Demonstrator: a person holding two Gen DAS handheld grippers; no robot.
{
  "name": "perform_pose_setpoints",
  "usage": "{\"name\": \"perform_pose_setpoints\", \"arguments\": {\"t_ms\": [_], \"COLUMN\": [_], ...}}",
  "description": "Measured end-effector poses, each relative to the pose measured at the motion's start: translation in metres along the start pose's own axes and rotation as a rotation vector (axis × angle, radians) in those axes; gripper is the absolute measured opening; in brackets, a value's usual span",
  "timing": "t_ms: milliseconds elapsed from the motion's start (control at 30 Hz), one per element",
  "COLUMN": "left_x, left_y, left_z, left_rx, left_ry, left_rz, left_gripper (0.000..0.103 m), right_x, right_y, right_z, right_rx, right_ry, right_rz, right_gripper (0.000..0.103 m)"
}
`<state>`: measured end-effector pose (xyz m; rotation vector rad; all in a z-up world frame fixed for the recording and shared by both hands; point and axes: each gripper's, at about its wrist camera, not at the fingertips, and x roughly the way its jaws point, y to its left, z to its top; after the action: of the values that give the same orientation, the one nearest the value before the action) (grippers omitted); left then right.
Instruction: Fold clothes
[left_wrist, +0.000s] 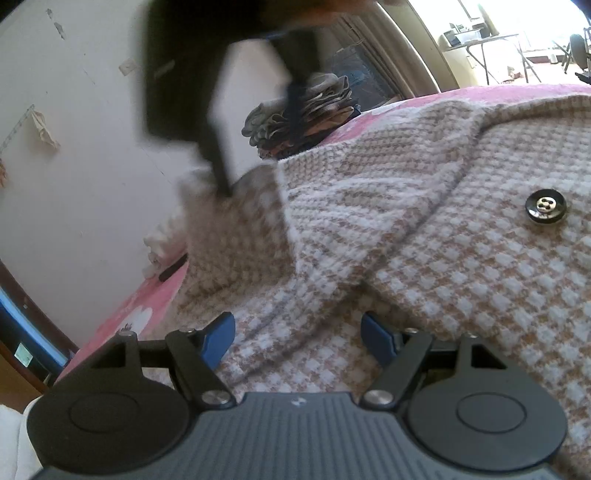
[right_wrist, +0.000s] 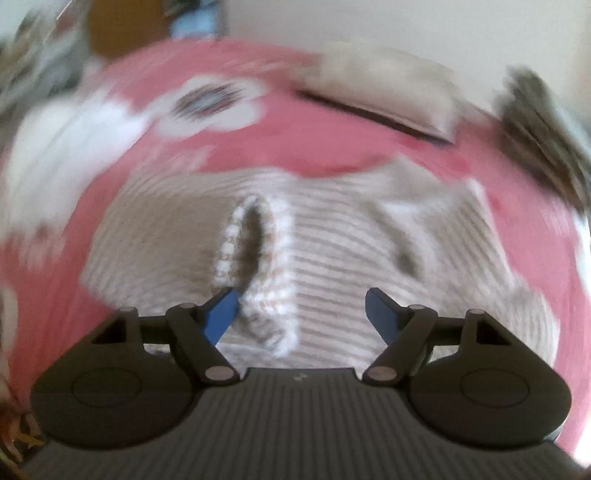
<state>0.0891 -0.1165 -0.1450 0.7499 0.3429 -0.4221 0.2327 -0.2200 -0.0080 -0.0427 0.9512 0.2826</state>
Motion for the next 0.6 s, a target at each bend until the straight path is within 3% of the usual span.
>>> {"name": "perform_pose_setpoints", "arguments": {"t_ms": [167,300,467,600], "left_x": [0.0,0.001,0.002,0.003], "left_y": [0.001,0.001,-0.001,-0.002], "left_z": [0.0,0.0,-0.001,-0.003], "left_rx": [-0.004,-0.01,-0.011,-0.015], "left_ry": [0.004,0.007,0.001,-0.004], "left_rz": [-0.003,-0.008,-0.002,0.001], "left_gripper": [0.077,0.077,0.077,0.078], "right_x": [0.002,0.016,0.038,0.05], "right_y": [-0.084,-0.12,-0.129,-0.124], "right_z": [-0.048,-0.079,-0.09,-0.082], "right_rx": [0.469,0.746,0.862,0.855], "right_ry": [-0.058,-0.13,-0.135,-0.112], "right_rz": [0.247,0.418,0.454,0.473], "right_gripper": [0.072,0.072,0.071,0.056]}}
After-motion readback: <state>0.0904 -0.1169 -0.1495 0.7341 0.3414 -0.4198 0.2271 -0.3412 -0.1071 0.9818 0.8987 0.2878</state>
